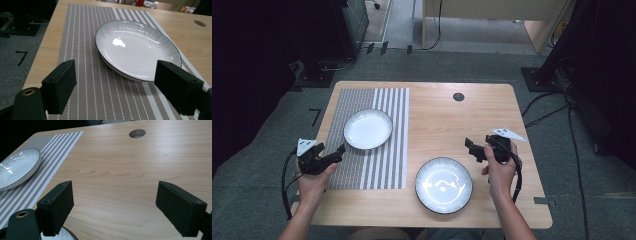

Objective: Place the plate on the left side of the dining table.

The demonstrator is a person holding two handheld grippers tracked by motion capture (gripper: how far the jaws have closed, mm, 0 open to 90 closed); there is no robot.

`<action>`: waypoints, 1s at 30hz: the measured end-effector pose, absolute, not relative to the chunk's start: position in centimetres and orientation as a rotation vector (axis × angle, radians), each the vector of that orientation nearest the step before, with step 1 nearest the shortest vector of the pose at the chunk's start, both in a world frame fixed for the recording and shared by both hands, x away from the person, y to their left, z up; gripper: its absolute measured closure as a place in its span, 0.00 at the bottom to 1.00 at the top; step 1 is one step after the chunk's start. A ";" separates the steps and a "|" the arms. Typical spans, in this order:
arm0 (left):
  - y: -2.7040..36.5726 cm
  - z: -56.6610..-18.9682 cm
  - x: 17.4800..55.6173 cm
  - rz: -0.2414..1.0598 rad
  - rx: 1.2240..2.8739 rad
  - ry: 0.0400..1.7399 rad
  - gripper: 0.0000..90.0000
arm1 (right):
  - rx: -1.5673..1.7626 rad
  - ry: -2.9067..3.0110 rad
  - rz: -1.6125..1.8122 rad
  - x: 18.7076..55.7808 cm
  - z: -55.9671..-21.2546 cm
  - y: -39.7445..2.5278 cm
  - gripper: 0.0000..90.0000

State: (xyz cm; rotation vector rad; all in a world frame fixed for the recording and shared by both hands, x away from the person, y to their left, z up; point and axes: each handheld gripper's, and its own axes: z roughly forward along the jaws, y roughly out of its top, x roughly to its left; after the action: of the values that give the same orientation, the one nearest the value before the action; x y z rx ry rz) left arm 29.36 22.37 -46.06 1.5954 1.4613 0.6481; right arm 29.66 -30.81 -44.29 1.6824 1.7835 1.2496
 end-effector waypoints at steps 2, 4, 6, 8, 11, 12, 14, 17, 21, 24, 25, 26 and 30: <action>22.5 -46.0 28.7 0.657 1.598 1.459 0.20 | 1.683 1.778 1.249 29.3 -44.4 -31.3 0.16; 22.7 -46.0 28.1 0.669 1.601 1.453 0.20 | 1.689 1.773 1.241 28.9 -44.4 -31.7 0.16; 23.0 -45.9 27.5 0.668 1.591 1.455 0.20 | 1.693 1.764 1.240 28.6 -44.5 -32.1 0.16; 23.2 -45.9 26.8 0.670 1.580 1.456 0.20 | 1.698 1.753 1.237 28.3 -44.6 -32.5 0.17; 23.4 -45.8 25.9 0.692 1.575 1.452 0.19 | 1.697 1.746 1.229 27.9 -44.9 -33.0 0.17; 23.4 -45.8 25.6 0.709 1.577 1.452 0.19 | 1.697 1.742 1.228 27.7 -45.0 -33.2 0.17; 23.6 -45.9 25.2 0.711 1.577 1.455 0.19 | 1.700 1.739 1.220 27.5 -45.2 -33.5 0.17; 24.0 -46.4 24.7 0.722 1.585 1.465 0.19 | 1.701 1.730 1.217 26.9 -45.4 -34.1 0.17; 24.6 -47.0 23.9 0.721 1.587 1.483 0.19 | 1.710 1.714 1.205 26.1 -46.0 -34.9 0.17; 25.0 -47.2 23.2 0.746 1.582 1.495 0.18 | 1.722 1.708 1.197 25.5 -46.6 -35.5 0.17; 25.1 -47.3 23.0 0.753 1.578 1.501 0.18 | 1.729 1.706 1.201 25.2 -46.8 -35.8 0.17; 25.3 -47.5 22.8 0.760 1.577 1.505 0.18 | 1.734 1.700 1.204 25.0 -47.0 -36.0 0.17; 25.9 -48.2 22.2 0.773 1.597 1.518 0.17 | 1.739 1.681 1.194 24.1 -47.5 -37.1 0.17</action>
State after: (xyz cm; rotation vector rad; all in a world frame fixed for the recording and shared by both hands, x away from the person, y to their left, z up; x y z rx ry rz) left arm 22.22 25.90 -48.16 1.5974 1.5177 0.7729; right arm 24.08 -37.08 -47.55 1.7388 1.6808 1.1940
